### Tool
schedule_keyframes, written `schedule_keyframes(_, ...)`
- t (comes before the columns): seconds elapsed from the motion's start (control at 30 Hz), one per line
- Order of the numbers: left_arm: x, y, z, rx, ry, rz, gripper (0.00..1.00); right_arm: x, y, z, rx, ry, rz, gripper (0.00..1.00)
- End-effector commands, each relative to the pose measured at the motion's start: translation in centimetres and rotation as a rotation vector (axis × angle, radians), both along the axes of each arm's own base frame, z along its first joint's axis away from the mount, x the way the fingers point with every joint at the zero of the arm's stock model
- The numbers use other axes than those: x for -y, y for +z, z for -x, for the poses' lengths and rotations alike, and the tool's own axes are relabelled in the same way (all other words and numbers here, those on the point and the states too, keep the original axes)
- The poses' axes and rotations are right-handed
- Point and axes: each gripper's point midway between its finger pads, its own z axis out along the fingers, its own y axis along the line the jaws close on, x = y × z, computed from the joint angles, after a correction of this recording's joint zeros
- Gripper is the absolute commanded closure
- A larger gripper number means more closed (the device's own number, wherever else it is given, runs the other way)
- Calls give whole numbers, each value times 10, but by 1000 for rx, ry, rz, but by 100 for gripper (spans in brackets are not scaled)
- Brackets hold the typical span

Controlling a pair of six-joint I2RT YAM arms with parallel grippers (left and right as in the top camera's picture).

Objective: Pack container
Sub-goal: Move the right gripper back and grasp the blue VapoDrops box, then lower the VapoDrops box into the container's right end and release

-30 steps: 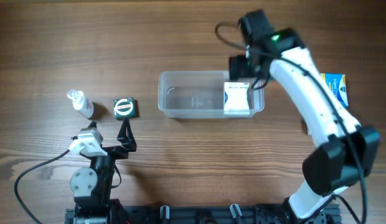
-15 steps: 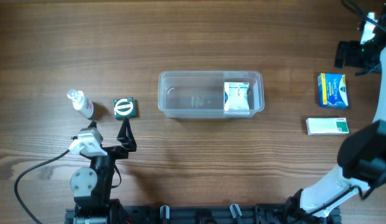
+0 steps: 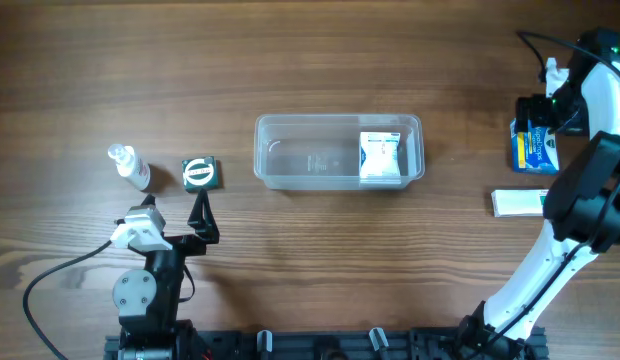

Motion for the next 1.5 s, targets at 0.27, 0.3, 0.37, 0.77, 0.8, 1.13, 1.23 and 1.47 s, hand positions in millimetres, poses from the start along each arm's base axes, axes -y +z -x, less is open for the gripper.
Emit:
schedule_keyframes(0.27, 0, -1, 0, 3, -1, 5, 0, -7, -44, 18, -74, -27, -80, 0)
schedule_keyframes(0.3, 0, -1, 0, 3, -1, 5, 0, -11, -48, 22, -83, -27, -101, 0)
schedule_keyframes(0.37, 0, -1, 0, 3, -1, 5, 0, -16, -55, 27, -92, -28, -122, 0)
schedule_keyframes(0.77, 0, -1, 0, 3, -1, 5, 0, -10, 12, -5, 53, -114, -68, 30)
schedule_keyframes(0.8, 0, -1, 0, 3, -1, 5, 0, -17, 27, -8, 76, -101, -79, 29)
schedule_keyframes(1.13, 0, -1, 0, 3, -1, 5, 0, -245, 179, 8, 261, 163, -407, 29)
schedule_keyframes(1.23, 0, -1, 0, 3, -1, 5, 0, -284, 156, 27, 163, 183, -335, 29)
schedule_keyframes(1.47, 0, -1, 0, 3, -1, 5, 0, -310, 96, 52, 75, 70, -190, 28)
